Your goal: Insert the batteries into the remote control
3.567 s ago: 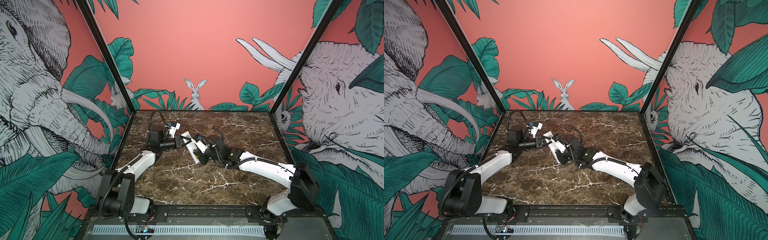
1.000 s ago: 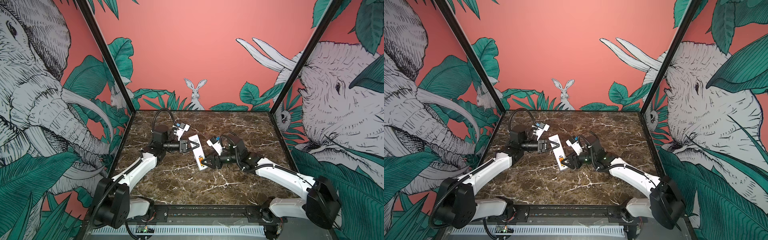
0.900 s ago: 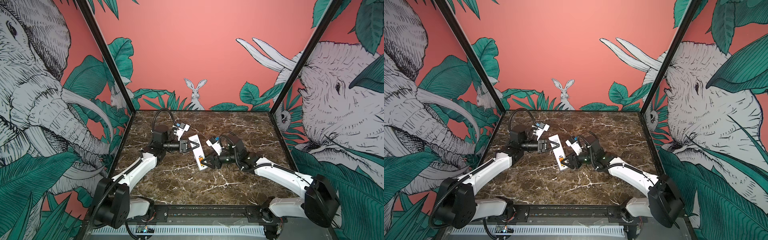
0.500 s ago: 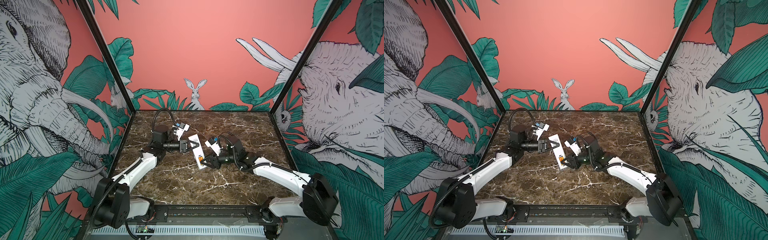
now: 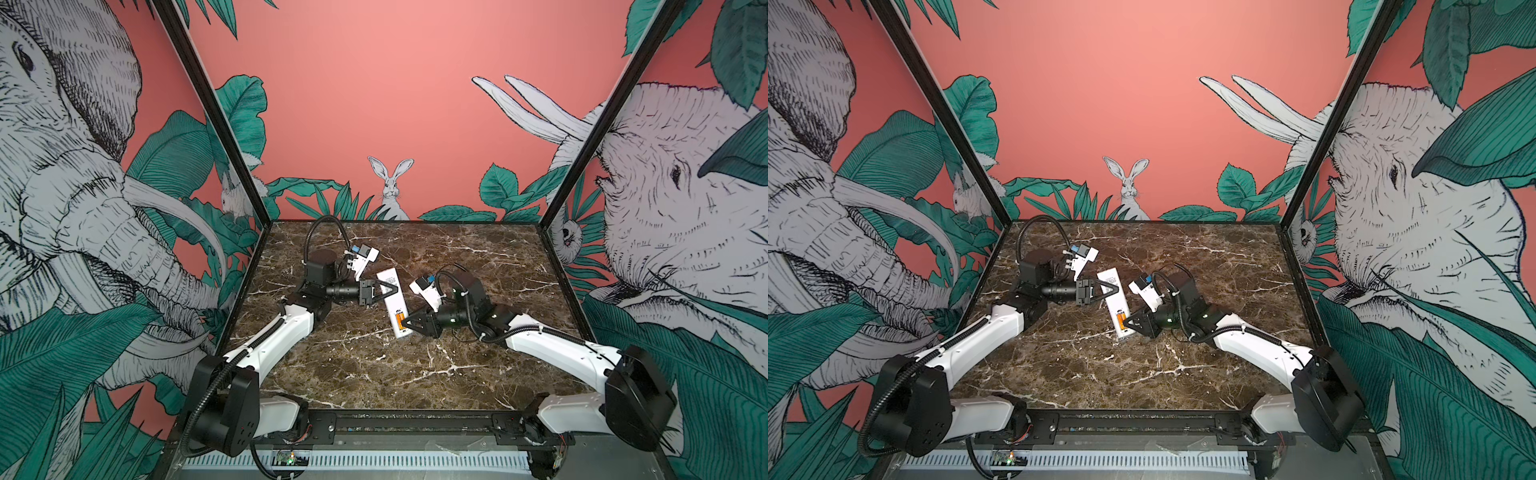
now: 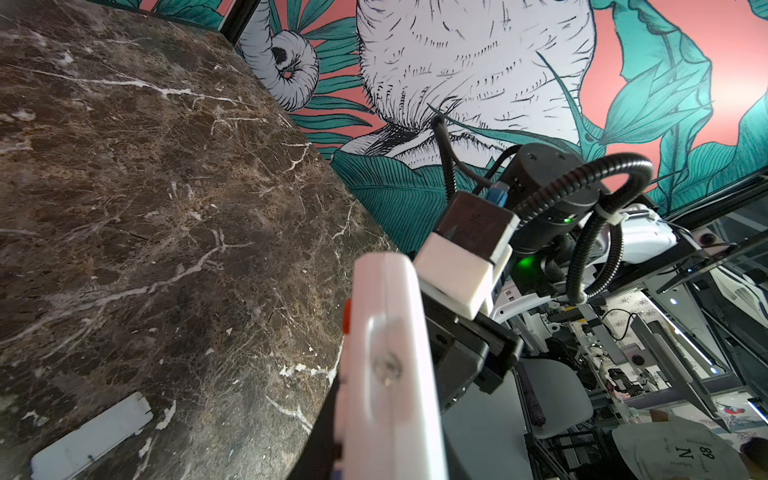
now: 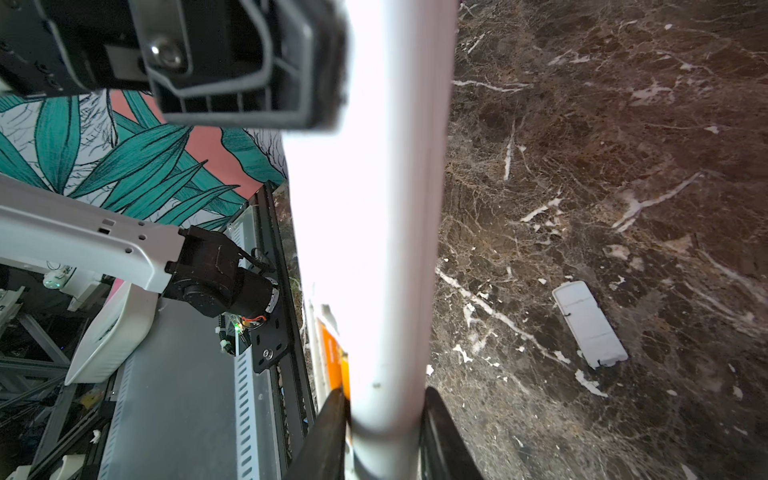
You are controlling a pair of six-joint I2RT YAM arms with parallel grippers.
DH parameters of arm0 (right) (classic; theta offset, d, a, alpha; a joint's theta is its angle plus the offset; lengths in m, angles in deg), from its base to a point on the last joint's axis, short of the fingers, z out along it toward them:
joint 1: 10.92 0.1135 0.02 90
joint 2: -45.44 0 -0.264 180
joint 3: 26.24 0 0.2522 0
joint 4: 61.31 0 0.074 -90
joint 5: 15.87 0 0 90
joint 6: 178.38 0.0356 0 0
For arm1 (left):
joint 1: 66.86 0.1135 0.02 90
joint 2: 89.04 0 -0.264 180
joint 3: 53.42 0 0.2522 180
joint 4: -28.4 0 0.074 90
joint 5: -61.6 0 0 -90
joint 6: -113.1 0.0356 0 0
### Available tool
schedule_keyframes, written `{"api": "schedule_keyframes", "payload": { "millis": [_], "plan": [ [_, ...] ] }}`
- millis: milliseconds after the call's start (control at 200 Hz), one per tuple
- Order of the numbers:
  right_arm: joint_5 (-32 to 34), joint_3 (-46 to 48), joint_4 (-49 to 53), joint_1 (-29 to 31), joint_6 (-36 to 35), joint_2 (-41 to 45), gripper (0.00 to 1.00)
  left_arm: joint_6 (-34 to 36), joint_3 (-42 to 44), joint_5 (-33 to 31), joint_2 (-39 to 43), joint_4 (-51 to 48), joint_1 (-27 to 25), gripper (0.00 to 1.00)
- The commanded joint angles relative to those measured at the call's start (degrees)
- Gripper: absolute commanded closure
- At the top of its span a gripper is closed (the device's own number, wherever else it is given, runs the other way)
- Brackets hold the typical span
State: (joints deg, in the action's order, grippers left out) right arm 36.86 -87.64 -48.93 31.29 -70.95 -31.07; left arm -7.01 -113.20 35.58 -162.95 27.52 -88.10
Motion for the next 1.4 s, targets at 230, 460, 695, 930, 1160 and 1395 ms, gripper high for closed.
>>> {"api": "schedule_keyframes", "payload": {
  "millis": [230, 460, 695, 930, 1160, 1395],
  "plan": [
    [6.72, 0.38, 3.3, -1.29, -1.0, -0.49, 0.74, 3.85, -4.93, 0.73, 1.83, -6.73, -0.29, 1.0],
    [6.96, 1.09, 3.67, -1.88, -2.15, 1.35, 0.61, 8.07, -6.15, -5.23, 1.94, -14.04, 0.32, 1.0],
    [9.26, 2.64, 3.37, -1.88, -3.1, 1.35, 0.47, 10.4, -4.99, -19.17, 4.72, -22.84, 6.6, 1.0],
    [15.15, 0.42, 5.09, -1.71, -3.28, -5.77, 0.45, 12.69, -2.95, -27.86, 9.46, -28.61, 10.29, 1.0],
    [21.1, -6.1, 8.24, 0.18, -3.48, -16.44, 0.47, 14.15, -1.75, -30.75, 10.61, -31.9, 10.64, 1.0],
    [24.72, -12.64, 11.51, 0.95, -2.49, -24.49, 0.49, 15.51, -1.06, -31.73, 11.97, -33.79, 11.04, 1.0]
  ]
}}
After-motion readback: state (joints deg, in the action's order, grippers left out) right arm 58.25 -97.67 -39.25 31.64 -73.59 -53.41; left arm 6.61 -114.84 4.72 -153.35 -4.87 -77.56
